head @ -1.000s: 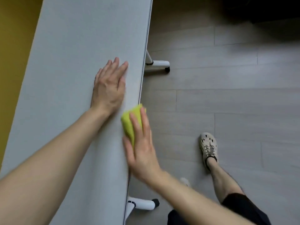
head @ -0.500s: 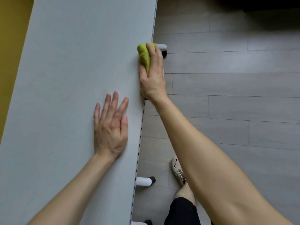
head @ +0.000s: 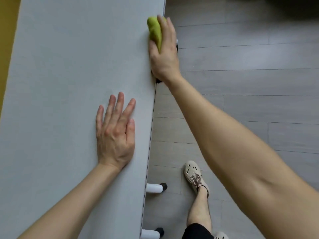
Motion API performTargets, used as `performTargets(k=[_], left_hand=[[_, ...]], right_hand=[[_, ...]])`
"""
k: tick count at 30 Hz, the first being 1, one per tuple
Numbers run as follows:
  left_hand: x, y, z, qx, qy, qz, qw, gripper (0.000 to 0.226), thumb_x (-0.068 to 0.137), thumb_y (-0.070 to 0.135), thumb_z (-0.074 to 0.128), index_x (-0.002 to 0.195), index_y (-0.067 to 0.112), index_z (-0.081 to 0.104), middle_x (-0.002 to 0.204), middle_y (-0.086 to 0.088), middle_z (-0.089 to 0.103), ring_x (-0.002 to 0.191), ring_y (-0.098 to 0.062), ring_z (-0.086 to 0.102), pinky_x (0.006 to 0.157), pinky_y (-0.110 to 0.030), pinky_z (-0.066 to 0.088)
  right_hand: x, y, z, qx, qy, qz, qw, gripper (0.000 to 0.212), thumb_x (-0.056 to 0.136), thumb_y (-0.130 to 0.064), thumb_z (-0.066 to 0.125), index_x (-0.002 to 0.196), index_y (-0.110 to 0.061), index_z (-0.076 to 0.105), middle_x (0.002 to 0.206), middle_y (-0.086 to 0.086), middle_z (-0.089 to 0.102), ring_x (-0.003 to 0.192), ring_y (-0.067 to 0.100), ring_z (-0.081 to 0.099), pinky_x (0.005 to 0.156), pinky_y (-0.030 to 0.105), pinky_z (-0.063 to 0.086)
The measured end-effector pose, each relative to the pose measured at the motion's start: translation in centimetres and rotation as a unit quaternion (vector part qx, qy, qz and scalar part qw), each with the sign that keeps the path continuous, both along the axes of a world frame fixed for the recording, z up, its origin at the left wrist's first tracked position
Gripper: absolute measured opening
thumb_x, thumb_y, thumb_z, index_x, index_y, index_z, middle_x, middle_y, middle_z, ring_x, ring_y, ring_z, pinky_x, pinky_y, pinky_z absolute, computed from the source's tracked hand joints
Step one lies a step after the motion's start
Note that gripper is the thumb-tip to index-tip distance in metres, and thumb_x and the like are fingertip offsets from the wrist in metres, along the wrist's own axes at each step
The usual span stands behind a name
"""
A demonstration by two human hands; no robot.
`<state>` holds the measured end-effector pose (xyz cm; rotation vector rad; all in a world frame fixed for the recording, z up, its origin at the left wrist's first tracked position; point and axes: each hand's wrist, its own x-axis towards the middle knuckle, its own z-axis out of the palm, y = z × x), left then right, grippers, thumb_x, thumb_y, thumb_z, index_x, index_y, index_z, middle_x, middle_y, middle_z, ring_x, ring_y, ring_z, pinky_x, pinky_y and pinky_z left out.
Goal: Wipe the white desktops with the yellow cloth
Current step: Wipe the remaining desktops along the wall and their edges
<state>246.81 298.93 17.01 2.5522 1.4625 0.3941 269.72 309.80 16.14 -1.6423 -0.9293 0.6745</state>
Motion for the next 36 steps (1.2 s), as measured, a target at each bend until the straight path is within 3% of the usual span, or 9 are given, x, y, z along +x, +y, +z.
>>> performTargets(k=[4,10,12,17,21,23,26,31,36], left_hand=[[0.0,0.0,0.0,0.005,0.007,0.000,1.000,0.055,0.109,0.022,0.042,0.164,0.025,0.047,0.176,-0.002,0.031,0.166,-0.022,0.023,0.131,-0.061,0.020],[-0.2,0.3,-0.3,0.015,0.015,-0.009,1.000,0.054,0.111,0.026,0.038,0.164,0.025,0.046,0.176,-0.003,0.031,0.166,-0.022,0.023,0.131,-0.061,0.019],[-0.1,0.3,-0.3,0.014,0.016,-0.011,1.000,0.054,0.111,0.027,0.038,0.164,0.025,0.046,0.177,-0.003,0.031,0.166,-0.022,0.023,0.132,-0.060,0.019],[-0.2,0.4,-0.2,0.009,0.014,-0.003,1.000,0.055,0.110,0.026,0.040,0.165,0.029,0.045,0.177,-0.001,0.030,0.166,-0.019,0.021,0.133,-0.057,0.017],[0.0,0.5,-0.3,0.000,0.000,-0.001,1.000,0.055,0.110,0.024,0.041,0.164,0.029,0.046,0.176,-0.002,0.031,0.166,-0.019,0.022,0.134,-0.056,0.014],[0.0,0.5,-0.5,-0.010,-0.014,0.001,1.000,0.054,0.109,0.022,0.042,0.163,0.026,0.047,0.176,-0.003,0.033,0.166,-0.021,0.023,0.134,-0.056,0.013],[-0.5,0.6,-0.4,-0.020,-0.049,-0.007,0.999,0.051,0.107,0.018,0.046,0.157,0.014,0.055,0.171,-0.009,0.042,0.163,-0.026,0.031,0.133,-0.058,0.016],[-2.0,-0.8,1.1,-0.067,-0.070,-0.026,0.995,0.045,0.106,0.015,0.051,0.150,0.008,0.060,0.167,-0.012,0.046,0.160,-0.026,0.036,0.132,-0.055,0.023],[-7.4,-9.7,1.0,-0.051,-0.026,-0.024,0.998,0.049,0.111,0.021,0.048,0.159,0.011,0.052,0.173,-0.007,0.039,0.164,-0.022,0.029,0.133,-0.056,0.021]], right_hand=[[-3.0,-3.9,-0.3,0.039,0.002,-0.031,0.999,0.062,0.104,-0.007,0.058,0.164,-0.008,0.041,0.175,0.018,0.028,0.161,0.024,0.028,0.124,0.025,0.018],[-16.9,-28.2,1.9,0.011,0.075,0.076,0.994,0.070,0.106,-0.005,0.063,0.167,-0.021,0.034,0.182,0.004,0.010,0.167,0.021,0.019,0.133,0.042,0.023],[-16.1,-27.4,1.5,0.004,0.077,0.084,0.993,0.069,0.106,-0.009,0.063,0.166,-0.020,0.033,0.181,0.004,0.010,0.167,0.021,0.019,0.133,0.041,0.022],[-7.5,-11.7,-0.1,0.023,0.049,0.029,0.998,0.064,0.101,-0.014,0.059,0.162,-0.004,0.041,0.174,0.021,0.026,0.163,0.028,0.025,0.132,0.032,0.018],[-2.5,-4.5,-0.4,0.013,0.034,0.025,0.999,0.067,0.101,-0.016,0.056,0.165,-0.012,0.037,0.177,0.016,0.021,0.161,0.026,0.026,0.132,0.052,0.021],[-3.4,-5.6,-0.2,0.011,0.028,0.012,0.999,0.065,0.104,-0.013,0.057,0.166,-0.012,0.036,0.177,0.016,0.022,0.162,0.026,0.026,0.131,0.054,0.024],[-10.2,-15.2,-0.1,0.038,0.025,-0.013,0.999,0.062,0.106,-0.007,0.060,0.164,-0.006,0.039,0.176,0.018,0.024,0.165,0.027,0.023,0.132,0.041,0.024],[-21.5,-36.5,1.9,0.007,0.065,0.113,0.991,0.073,0.108,-0.013,0.062,0.170,-0.024,0.026,0.182,0.001,0.004,0.167,0.021,0.016,0.133,0.046,0.024],[-15.3,-25.3,1.1,0.013,0.045,0.061,0.997,0.067,0.104,-0.019,0.059,0.167,-0.013,0.035,0.180,0.010,0.016,0.165,0.019,0.020,0.133,0.044,0.022]])
